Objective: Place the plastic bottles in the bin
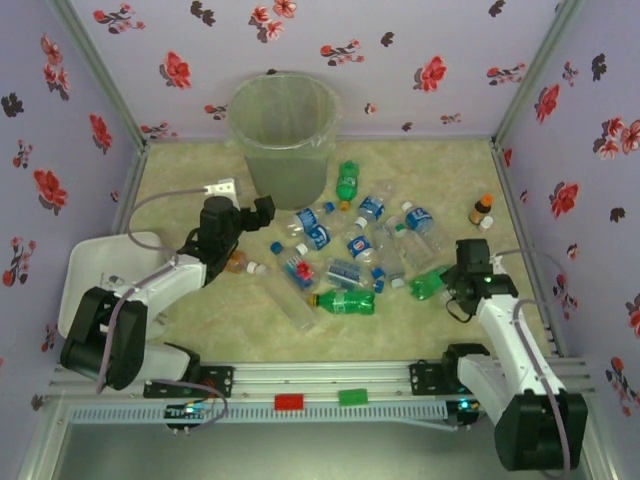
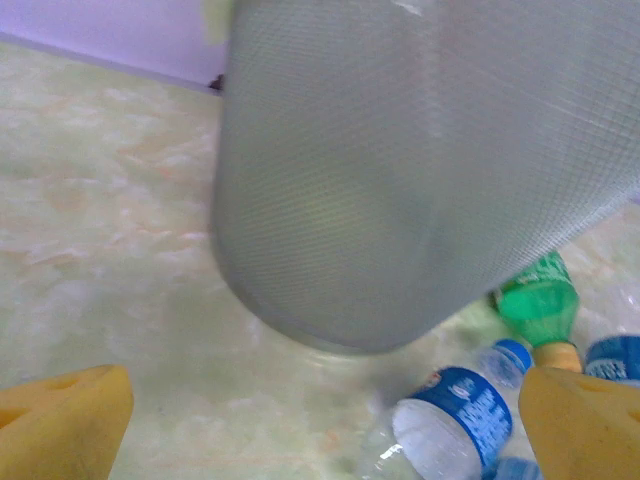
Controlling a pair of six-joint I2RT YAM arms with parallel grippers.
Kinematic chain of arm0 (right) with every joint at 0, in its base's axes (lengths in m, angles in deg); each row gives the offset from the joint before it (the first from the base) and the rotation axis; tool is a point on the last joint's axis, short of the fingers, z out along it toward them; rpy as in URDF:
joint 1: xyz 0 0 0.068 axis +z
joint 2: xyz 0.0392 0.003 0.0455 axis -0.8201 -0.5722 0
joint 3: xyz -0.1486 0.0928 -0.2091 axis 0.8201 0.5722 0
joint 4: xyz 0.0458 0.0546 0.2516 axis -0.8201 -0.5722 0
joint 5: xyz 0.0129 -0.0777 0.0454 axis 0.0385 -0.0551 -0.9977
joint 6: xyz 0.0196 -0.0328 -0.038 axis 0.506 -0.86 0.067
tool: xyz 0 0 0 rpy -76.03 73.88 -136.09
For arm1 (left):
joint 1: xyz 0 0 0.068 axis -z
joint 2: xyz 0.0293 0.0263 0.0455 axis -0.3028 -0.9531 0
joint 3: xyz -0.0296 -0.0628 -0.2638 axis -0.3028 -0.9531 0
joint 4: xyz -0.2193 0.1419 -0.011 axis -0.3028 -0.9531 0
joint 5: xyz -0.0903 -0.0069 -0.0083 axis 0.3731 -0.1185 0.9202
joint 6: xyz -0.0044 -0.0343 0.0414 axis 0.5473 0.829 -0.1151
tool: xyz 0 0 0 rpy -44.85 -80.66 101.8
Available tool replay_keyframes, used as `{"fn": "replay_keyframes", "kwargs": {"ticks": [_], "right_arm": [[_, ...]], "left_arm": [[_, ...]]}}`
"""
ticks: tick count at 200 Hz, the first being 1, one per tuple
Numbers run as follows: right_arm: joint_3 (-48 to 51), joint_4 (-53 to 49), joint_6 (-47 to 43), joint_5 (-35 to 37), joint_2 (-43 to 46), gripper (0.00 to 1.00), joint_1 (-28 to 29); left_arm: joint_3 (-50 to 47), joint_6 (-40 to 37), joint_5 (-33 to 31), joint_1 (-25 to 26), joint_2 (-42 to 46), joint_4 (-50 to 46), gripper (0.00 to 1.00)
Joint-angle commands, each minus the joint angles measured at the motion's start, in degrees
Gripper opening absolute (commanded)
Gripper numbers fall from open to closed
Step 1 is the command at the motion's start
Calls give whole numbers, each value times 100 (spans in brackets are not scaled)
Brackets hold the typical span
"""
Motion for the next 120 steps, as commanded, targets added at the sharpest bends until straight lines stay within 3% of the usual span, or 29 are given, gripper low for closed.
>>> {"fn": "replay_keyframes", "kwargs": {"ticks": [1,48,75,120], "right_arm": [[-881,-211,-546,290,27,25,54],[-2947,450,-1501,-16,-1384,24,701],[-4386,904,-2125,-162,-2461,24,1260],[-6526,1838,-2454,-1017,-4215,24,1758]], "left_arm": [[-270,836,-11,-392,-13,341,100],[-756,1919,302,-1174,88,546,100],[-747,1851,347,-1286,330,152,100],[-640,1544,338,-1398,791,-509,100]]}}
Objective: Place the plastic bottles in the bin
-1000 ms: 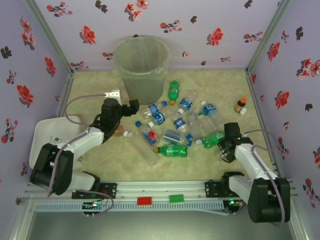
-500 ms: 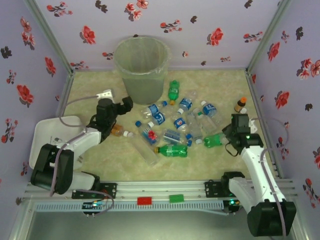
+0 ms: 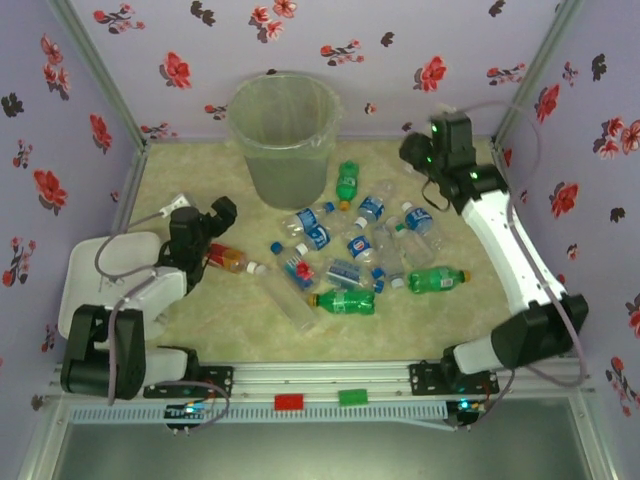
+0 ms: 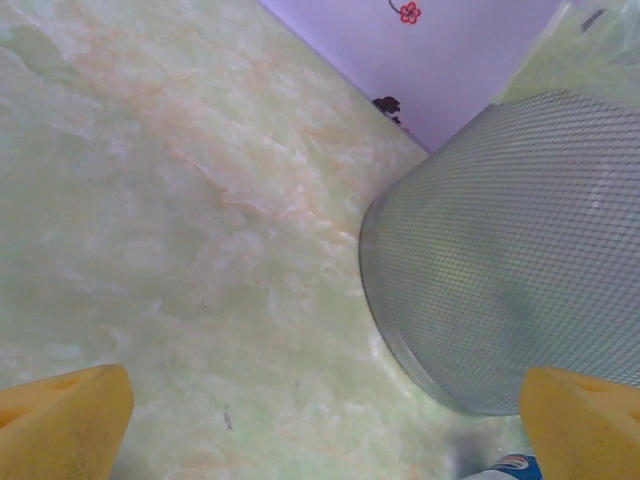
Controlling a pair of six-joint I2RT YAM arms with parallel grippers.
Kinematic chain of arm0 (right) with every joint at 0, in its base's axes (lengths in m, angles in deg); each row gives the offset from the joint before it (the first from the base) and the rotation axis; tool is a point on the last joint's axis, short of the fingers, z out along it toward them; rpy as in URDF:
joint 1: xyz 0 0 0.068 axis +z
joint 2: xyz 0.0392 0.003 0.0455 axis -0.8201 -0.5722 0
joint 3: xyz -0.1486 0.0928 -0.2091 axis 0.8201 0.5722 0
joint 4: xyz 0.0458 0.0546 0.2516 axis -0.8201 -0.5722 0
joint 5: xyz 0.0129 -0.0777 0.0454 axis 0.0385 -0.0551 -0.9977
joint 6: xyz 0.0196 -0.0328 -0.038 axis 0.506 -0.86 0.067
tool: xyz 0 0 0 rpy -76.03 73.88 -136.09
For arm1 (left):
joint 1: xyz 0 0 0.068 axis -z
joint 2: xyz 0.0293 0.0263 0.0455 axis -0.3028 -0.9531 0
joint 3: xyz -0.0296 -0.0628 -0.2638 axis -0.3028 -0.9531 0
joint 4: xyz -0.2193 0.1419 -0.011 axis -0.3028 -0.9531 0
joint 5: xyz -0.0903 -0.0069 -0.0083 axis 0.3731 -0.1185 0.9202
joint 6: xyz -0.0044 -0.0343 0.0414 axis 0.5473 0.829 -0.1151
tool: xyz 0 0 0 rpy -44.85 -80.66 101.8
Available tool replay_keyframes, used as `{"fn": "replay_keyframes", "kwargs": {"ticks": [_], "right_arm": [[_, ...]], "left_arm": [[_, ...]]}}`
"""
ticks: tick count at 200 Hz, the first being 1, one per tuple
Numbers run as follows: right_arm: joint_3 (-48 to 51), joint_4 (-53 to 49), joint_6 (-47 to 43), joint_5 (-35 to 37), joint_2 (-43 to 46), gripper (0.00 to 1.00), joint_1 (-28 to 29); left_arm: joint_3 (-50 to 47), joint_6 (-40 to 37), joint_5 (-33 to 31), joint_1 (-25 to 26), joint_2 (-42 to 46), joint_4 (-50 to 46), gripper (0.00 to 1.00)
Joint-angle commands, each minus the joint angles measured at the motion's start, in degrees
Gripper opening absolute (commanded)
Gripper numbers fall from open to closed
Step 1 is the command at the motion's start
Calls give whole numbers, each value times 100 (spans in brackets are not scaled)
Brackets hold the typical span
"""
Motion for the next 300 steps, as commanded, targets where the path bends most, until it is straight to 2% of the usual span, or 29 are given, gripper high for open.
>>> {"fn": "replay_keyframes", "kwargs": {"ticks": [1,52,72,93,164,171,180,203,218,264,300], "right_arm": [[-990,737,-413,-578,-683,24,232],[-3420,1111,-432,-1442,-2667,24,889],[-4397,900,-416,-1739,-3500,24,1117],[-5344,534,-675,-1739,-4140,25,1387],[-5588,808,-493,-1866,-4988,28,1564],[-5589,844,-494,-1819,-5011,32,1572],[-5592,882,-509,-1783,-5029,41,1572],[-5657,1047,-554,-1742,-5024,84,1572],[-5847,1079,-636,-1706,-5022,99,1572],[-5845,944,-1074,-1393,-4445,100,1572],[-4568,949,-1322,-1080,-3360,100,1572]], "left_arm": [[109,-123,61,-111,275,-441,100],[401,-211,-198,-138,596,-1384,100],[387,-254,-300,-138,718,-1433,100],[306,-244,-385,-137,816,-1310,100],[311,-150,-358,-133,922,-1260,100],[301,-205,-314,-129,962,-1270,100],[280,-305,-240,-135,1034,-1270,100],[146,-425,-155,-128,1262,-1171,100],[75,-426,-145,-128,1394,-1154,100],[269,-308,-129,-111,1624,-1817,100],[513,270,-230,79,1692,-2681,100]]}}
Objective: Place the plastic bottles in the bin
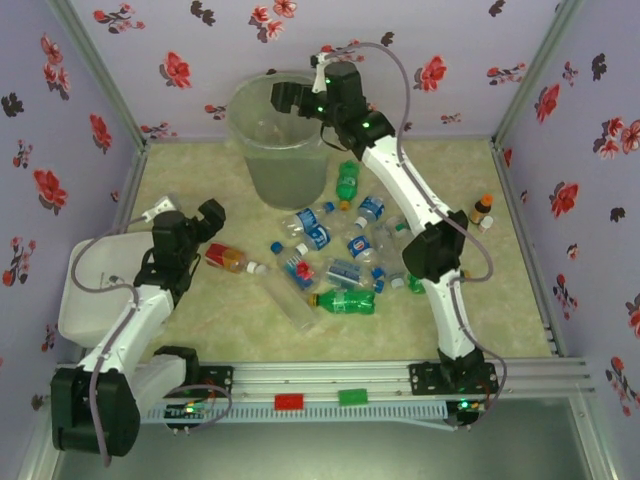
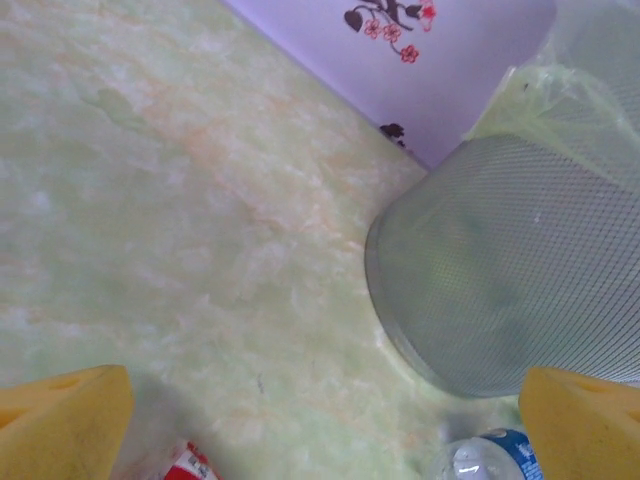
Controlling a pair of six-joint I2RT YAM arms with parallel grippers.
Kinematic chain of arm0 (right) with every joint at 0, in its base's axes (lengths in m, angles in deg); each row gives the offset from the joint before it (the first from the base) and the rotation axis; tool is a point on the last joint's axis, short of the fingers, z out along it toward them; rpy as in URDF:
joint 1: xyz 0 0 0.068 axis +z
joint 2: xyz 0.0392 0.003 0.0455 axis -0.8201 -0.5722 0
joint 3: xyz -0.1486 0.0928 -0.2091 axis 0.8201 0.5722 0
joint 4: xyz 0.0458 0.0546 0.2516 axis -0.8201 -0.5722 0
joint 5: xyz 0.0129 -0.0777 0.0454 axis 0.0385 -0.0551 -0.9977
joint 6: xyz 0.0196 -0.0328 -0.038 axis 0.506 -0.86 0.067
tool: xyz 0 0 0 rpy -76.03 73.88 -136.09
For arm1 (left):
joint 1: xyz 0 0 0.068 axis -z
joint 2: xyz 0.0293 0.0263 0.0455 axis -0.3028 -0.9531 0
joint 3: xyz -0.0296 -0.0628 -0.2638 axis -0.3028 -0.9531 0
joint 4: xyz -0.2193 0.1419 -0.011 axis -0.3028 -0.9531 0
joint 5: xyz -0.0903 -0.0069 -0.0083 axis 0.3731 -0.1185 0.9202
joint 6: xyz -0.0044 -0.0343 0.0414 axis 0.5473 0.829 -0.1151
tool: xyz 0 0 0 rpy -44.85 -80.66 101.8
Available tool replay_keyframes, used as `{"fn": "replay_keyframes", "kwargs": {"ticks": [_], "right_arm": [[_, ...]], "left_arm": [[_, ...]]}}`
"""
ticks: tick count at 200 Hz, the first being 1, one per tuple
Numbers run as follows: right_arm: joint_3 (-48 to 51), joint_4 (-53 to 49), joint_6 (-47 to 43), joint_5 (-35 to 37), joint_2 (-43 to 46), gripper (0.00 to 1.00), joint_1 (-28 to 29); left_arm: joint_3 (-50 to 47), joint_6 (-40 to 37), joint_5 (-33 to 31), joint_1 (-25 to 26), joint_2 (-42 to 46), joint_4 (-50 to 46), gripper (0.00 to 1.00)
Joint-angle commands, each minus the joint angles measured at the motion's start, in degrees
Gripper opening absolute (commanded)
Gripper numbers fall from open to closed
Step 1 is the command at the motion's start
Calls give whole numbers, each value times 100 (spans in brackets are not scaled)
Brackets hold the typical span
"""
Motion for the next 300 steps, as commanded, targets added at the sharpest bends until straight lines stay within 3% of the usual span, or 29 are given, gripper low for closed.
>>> {"fn": "replay_keyframes", "kwargs": {"ticks": [1,57,73,114,153,192,234,262,300], "right_arm": [[684,70,-337,373,1029,100,-3],[3292,215,-869,1691,2858,100,-9],[4184,576,-1054,1940,3398,100,-12],[6223,1291,-1003,3436,4511,99,-42],[7523,1455,-1003,3497,5099,99,-206],[8297,1283,-81,3180,5334,100,-645],[8684,1457,7,3260,5226,100,-707],[8631,1350,50,3333,5053,100,-702],[8492,1247,43,3426,4867,99,-707]], "left_arm": [[326,443,-39,153,103,-836,100],[789,1685,-1786,1314,-300,-2450,100],[1022,2019,-1889,1410,-684,-2836,100],[1378,2637,-1886,1491,-1507,-3298,100],[1387,3196,-1822,1491,-2025,-3180,100],[1610,3407,-1798,1450,-2746,-3036,100],[2126,3377,-1598,1346,-3611,-3023,98],[2196,3432,-1523,1316,-3895,-2936,91],[2070,3519,-1502,1290,-3964,-2795,73]]}}
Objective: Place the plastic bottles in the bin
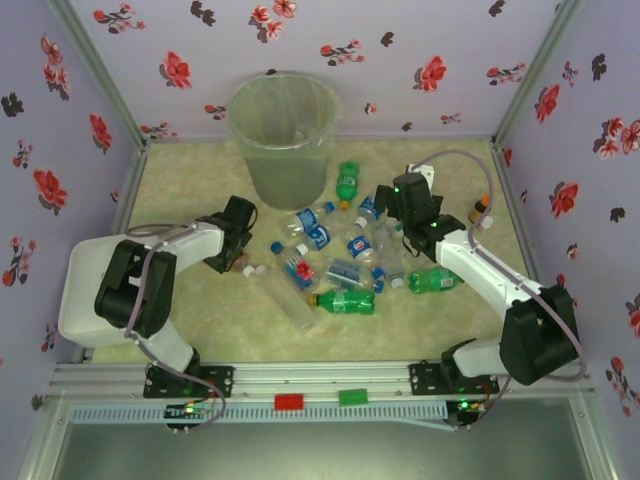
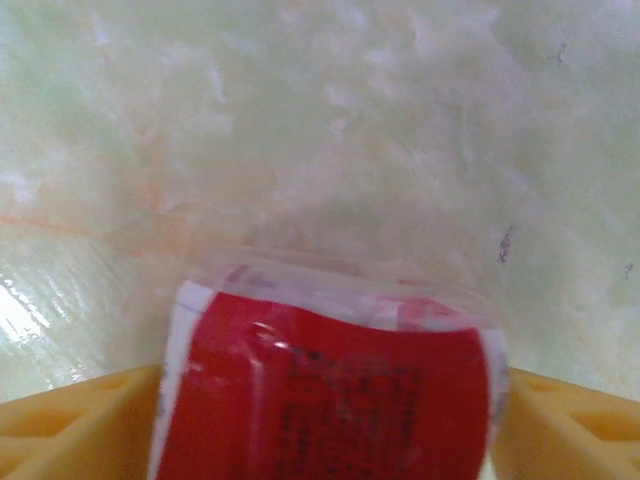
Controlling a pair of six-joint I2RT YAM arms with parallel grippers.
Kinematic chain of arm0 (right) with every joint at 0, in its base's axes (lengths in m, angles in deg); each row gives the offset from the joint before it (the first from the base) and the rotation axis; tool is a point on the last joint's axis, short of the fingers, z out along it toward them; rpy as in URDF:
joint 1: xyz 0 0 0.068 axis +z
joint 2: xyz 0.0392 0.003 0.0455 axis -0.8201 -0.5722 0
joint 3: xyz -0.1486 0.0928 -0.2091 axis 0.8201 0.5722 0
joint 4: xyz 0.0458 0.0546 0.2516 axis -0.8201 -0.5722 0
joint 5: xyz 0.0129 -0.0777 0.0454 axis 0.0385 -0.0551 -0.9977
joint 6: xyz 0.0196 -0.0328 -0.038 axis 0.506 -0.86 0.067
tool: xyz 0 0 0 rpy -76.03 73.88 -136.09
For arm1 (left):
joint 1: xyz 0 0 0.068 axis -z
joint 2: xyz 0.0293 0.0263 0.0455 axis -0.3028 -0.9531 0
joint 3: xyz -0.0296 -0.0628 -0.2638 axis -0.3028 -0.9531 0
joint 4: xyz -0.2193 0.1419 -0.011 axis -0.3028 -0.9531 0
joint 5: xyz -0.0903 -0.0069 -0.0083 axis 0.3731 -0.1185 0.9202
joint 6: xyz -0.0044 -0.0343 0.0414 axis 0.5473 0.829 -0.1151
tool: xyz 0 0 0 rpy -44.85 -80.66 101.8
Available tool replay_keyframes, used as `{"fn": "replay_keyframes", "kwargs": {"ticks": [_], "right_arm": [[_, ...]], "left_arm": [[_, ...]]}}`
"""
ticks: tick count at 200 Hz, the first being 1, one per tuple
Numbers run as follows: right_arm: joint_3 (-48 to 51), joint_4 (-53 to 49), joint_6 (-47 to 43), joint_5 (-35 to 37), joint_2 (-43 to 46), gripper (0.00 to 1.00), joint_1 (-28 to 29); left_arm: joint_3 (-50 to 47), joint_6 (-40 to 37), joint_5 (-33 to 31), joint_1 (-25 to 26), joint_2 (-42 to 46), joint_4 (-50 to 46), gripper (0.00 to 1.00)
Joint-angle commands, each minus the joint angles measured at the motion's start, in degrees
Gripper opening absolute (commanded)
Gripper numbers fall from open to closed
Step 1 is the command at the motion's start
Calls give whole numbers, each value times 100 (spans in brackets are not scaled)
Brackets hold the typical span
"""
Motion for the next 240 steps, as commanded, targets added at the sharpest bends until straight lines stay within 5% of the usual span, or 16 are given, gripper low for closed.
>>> {"fn": "replay_keyframes", "kwargs": {"ticks": [1,41,85,155,209,240], "right_arm": [[-166,-14,123,233,-144,99,8],[-274,-49,134,236,-178,100,8],[-183,-41,192,224,-103,99,8],[-14,204,264,52,-113,100,9],[152,290,242,-7,-51,99,8],[335,521,273,-199,44,100,10]], "left_arm": [[-18,137,-22,-59,-61,23,73],[-92,69,-22,-218,78,14,53],[-124,-548,-220,-671,989,214,49],[-167,-3260,-444,-792,2723,3371,47],[1172,-4277,268,-790,2296,4507,44],[2325,-4380,1228,-784,1472,4743,44]]}}
